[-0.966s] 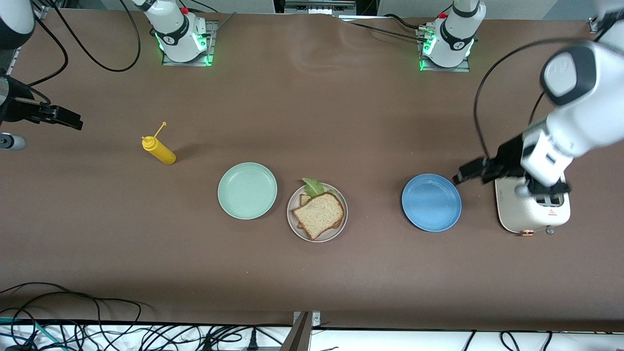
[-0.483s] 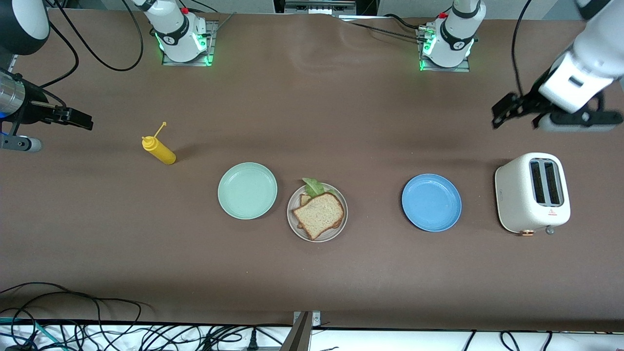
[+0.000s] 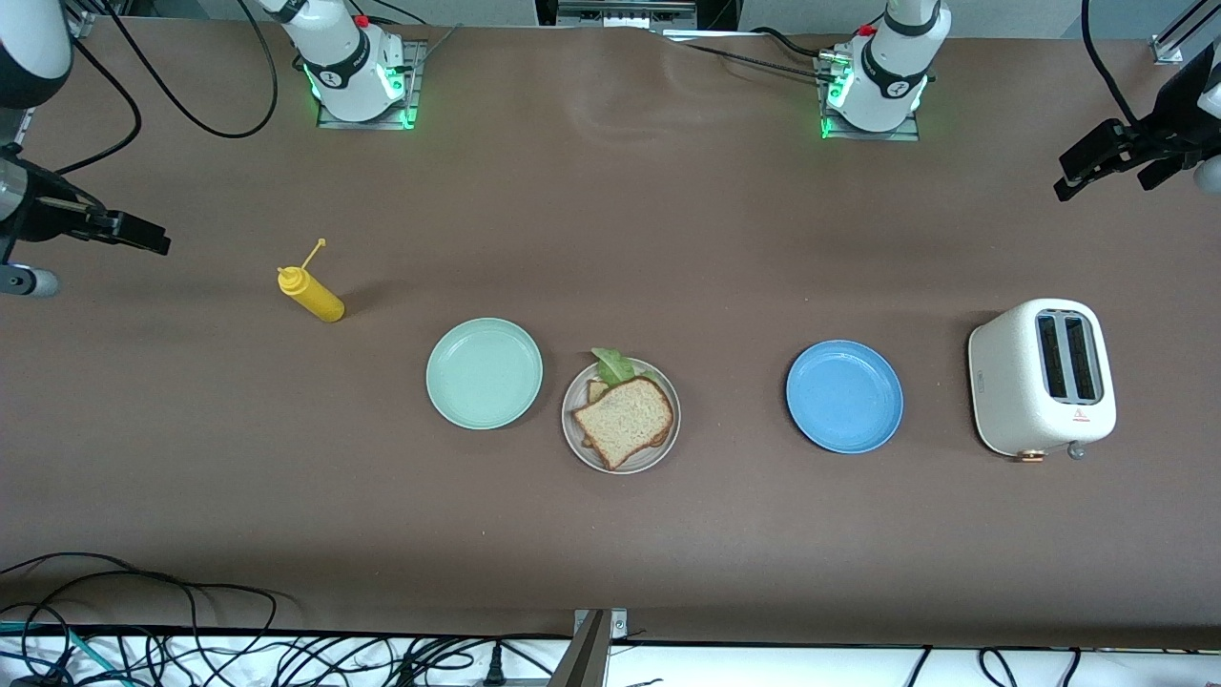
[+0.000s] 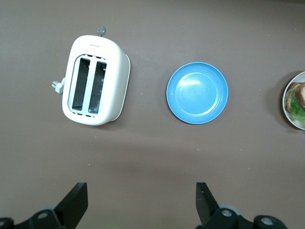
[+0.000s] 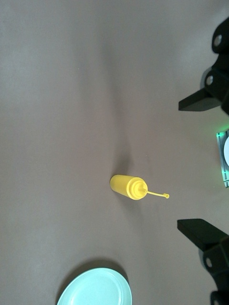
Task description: Make sandwich on beige plate with both arms
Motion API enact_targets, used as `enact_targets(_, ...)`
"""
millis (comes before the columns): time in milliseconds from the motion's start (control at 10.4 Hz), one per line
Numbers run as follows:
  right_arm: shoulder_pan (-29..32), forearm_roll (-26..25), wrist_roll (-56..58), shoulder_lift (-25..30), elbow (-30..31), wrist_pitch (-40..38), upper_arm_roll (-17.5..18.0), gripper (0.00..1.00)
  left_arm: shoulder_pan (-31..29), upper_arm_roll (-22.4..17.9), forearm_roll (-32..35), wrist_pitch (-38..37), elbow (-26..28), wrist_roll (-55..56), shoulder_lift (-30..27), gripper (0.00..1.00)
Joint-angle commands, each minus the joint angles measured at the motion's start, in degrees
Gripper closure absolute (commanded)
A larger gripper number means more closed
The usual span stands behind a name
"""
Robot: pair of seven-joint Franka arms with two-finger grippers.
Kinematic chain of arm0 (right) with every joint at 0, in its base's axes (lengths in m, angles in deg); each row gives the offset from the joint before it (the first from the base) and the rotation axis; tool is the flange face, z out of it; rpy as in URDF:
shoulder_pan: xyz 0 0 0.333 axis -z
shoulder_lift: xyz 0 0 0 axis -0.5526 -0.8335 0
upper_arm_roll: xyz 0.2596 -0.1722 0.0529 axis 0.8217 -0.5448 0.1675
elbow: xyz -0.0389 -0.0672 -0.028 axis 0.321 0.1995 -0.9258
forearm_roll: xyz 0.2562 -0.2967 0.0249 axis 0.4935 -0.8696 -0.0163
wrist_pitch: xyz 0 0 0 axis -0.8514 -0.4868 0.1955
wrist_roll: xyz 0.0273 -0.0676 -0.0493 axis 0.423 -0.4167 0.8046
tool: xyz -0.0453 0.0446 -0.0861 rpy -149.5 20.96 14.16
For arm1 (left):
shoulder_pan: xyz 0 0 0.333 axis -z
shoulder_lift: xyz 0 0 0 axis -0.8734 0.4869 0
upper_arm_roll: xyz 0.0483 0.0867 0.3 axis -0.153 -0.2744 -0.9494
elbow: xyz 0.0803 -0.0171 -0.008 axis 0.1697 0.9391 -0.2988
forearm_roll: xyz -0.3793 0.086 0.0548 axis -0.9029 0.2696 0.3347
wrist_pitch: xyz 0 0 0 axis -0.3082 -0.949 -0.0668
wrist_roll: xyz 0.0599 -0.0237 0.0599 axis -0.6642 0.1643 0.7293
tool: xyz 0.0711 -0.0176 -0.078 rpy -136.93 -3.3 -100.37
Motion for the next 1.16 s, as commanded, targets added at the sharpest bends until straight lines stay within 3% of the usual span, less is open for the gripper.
enact_targets(0, -0.87, 1.1, 2.29, 0.78, 0.45, 0.12, -1.4, 0.0, 0.44, 0.2, 1.67, -1.1, -0.96, 1.94, 0.65, 0.0)
enact_targets(1062, -1.92, 0.74, 1.68, -1.24, -2.36, -0.41, -1.39, 0.0, -0.09, 0.2, 1.23, -1.45, -1.22, 2.03, 1.53, 0.0)
